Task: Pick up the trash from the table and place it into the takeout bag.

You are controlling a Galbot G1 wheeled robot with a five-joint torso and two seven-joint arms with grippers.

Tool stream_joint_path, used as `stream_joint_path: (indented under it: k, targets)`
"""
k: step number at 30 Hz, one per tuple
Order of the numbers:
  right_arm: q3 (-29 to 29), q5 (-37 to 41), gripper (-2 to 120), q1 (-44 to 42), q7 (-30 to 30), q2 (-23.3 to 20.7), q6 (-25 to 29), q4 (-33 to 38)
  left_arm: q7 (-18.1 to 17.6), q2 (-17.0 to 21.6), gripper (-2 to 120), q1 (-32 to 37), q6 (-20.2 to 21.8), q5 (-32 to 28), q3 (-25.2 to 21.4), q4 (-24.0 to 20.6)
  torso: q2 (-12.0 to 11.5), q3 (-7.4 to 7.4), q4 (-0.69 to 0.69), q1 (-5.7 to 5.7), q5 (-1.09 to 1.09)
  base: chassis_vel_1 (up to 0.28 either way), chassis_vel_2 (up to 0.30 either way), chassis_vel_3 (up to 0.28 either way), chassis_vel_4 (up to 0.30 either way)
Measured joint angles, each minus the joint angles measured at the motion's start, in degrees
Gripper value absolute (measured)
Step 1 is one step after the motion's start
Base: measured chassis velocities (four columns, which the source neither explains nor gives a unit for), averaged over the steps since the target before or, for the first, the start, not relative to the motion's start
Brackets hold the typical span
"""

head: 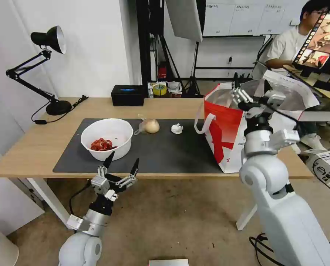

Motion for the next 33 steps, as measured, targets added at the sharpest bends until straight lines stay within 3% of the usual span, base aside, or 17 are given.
stream_joint_path:
  k: [14, 20, 33]
  targets:
    - [1.54, -8.79, 100, -11.15, -6.13, 2.30, 7.58, -0.55, -2.44, -1.26, 100, 1.02, -4.58, 4.22, -1.44, 1.16, 0.00, 0.00, 0.00, 0.00, 0.00, 0.000, 0.000, 0.000, 0.000]
    - [2.68, -16.13, 100, -18.42, -9.97, 4.64, 13.75, -2.24, -3.94, -1.50, 100, 2.13, -6.65, 4.39, -1.91, 2.04, 0.00, 0.00, 0.00, 0.00, -0.01, 0.000, 0.000, 0.000, 0.000]
    - [3.22, -19.86, 100, -25.16, -10.63, 9.08, 20.69, -4.59, -8.09, -1.62, 100, 2.67, -7.73, 4.10, -2.27, 1.99, 0.01, 0.00, 0.00, 0.00, -0.01, 0.000, 0.000, 0.000, 0.000]
